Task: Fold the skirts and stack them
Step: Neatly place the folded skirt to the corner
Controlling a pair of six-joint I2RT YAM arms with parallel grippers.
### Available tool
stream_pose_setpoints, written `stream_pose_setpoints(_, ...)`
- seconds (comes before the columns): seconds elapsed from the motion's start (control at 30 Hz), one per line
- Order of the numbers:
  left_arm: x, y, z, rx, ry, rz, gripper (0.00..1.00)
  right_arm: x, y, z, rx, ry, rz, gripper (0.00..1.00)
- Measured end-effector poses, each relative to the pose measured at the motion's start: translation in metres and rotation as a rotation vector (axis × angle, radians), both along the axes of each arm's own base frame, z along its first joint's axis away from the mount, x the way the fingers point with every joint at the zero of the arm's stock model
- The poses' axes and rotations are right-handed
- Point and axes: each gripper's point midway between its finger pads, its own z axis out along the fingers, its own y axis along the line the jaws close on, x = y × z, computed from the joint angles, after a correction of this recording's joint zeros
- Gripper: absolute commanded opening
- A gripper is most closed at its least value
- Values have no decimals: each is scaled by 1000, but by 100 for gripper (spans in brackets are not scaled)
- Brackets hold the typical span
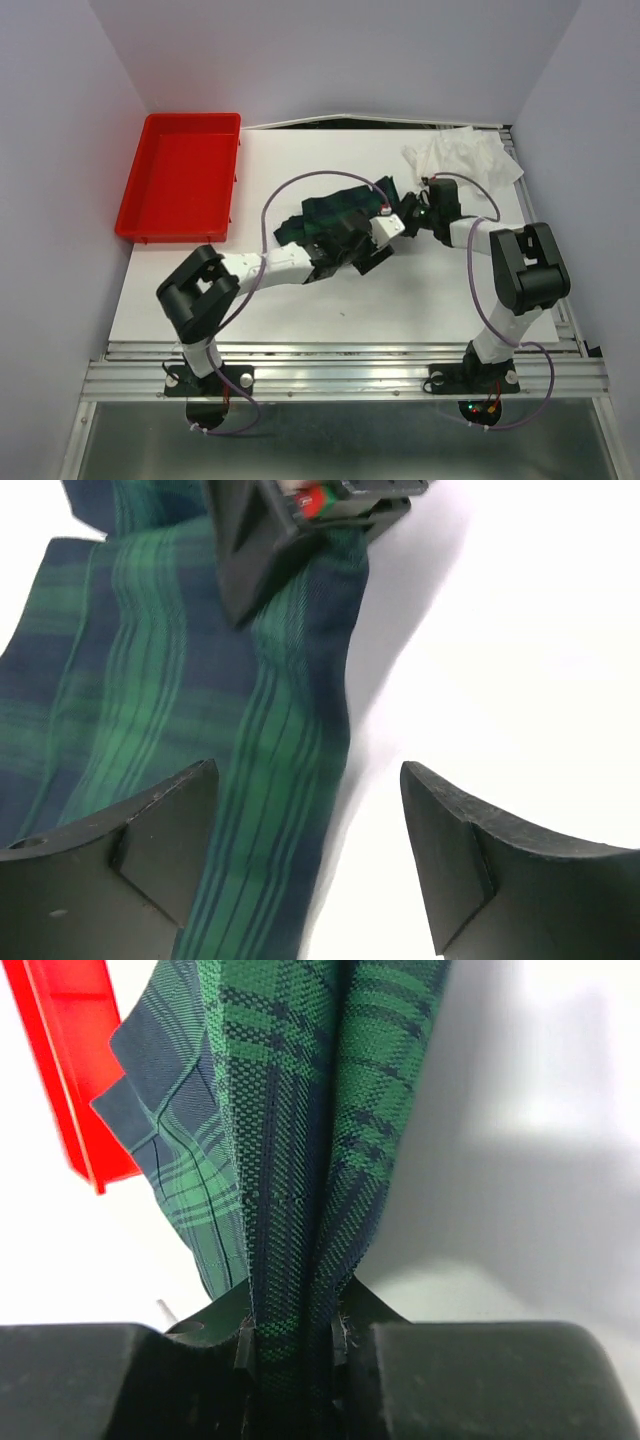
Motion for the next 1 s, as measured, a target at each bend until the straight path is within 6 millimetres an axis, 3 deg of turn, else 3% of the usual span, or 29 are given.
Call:
stream_pose_setpoints(0.1,7,20,44,-62,5,25,85,24,-5,19,-91,-113,26,1)
stream_pose_setpoints(0.23,32,59,117,-193,-41,88,86,46,-15,34,-225,-240,62,1)
stream_pose_setpoints(0.33,46,85,139,-235,-59,135,92,57,-23,39,-325,-304,88,1)
stream_pose_setpoints(0.37,48,91,140,-240,-54,146,98,60,-27,40,-362,-326,99,1)
stream_pose_setpoints(0.53,36,99,113,-215,33,126,98,78,-38,56,-504,-427,161,1)
stream_pose_setpoints(0.7,13,101,80,-175,140,84,98,96,-40,84,-591,-557,228,1)
stream_pose_setpoints(1.0,2,97,89,-209,157,36,98,142,-38,108,-672,-674,259,1)
